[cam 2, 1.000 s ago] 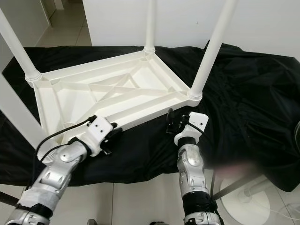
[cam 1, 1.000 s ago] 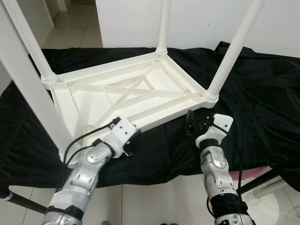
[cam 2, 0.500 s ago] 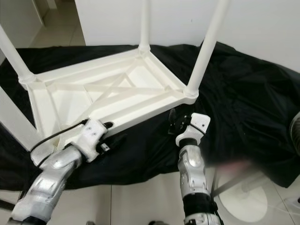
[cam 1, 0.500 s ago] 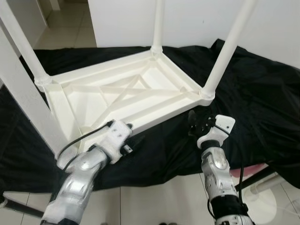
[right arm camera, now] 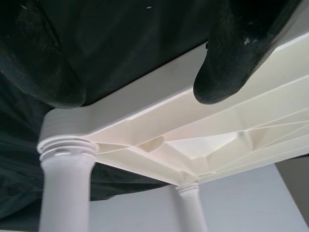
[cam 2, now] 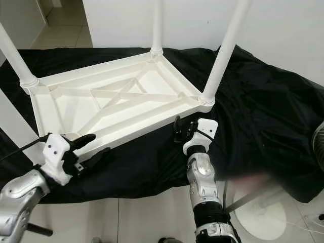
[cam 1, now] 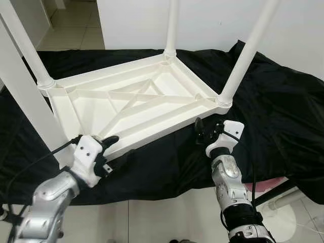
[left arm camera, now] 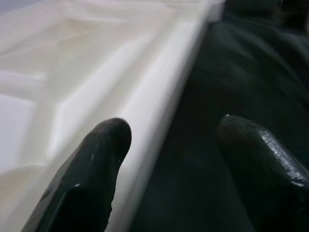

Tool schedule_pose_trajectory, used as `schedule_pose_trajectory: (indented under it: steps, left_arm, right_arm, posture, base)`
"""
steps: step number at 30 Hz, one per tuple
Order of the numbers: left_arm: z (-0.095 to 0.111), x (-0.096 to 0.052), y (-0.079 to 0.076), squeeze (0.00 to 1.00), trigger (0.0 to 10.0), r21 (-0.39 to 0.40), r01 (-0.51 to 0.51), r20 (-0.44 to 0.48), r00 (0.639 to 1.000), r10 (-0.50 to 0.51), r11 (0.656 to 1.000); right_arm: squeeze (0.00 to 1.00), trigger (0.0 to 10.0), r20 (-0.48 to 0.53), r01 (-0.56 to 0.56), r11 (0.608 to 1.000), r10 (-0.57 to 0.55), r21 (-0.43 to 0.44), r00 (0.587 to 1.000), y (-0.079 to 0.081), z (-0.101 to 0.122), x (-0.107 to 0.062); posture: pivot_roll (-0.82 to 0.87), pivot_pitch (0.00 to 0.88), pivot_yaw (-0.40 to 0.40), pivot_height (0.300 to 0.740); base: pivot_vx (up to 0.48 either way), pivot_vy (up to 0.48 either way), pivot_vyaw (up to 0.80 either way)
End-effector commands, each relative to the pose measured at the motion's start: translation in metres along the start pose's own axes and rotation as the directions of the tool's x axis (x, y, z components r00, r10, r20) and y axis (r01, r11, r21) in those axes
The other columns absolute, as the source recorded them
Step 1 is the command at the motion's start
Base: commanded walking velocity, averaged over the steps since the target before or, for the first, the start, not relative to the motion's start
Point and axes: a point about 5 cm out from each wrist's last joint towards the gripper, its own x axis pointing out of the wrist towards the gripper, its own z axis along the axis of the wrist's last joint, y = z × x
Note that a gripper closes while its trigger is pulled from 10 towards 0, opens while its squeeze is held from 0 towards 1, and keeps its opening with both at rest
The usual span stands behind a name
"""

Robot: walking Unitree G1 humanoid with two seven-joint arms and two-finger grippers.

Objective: Building children table

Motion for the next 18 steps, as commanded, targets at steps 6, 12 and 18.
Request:
schedule_pose_trajectory:
  steps: [6,12,18]
  left_arm:
    - [-0.011,-0.034,-0.009,0.0,10.0,-0.102,0.23,-0.115,0.964,-0.241,0.968]
    - [-0.005,-0.062,0.014,0.0,10.0,-0.063,0.113,-0.177,0.977,-0.122,0.992]
    - [0.003,-0.083,0.027,0.0,10.0,-0.036,0.043,-0.215,0.975,-0.05,0.998]
  right_arm:
    - [0.0,10.0,-0.02,-0.015,1.0,0.015,0.005,1.0,0.004,-0.006,0.002]
    - [0.0,10.0,-0.024,-0.032,0.999,0.032,0.009,0.999,0.009,-0.008,0.003]
    - [0.0,10.0,-0.024,-0.033,0.999,0.033,0.012,0.999,0.008,-0.008,0.003]
  posture:
    - [0.06,0.074,-0.068,0.74]
    - [0.08,0.074,-0.073,0.74]
    - [0.08,0.077,-0.075,0.74]
  base:
    - [0.0,0.0,0.0]
    - [0.0,0.0,0.0]
    - [0.0,0.0,0.0]
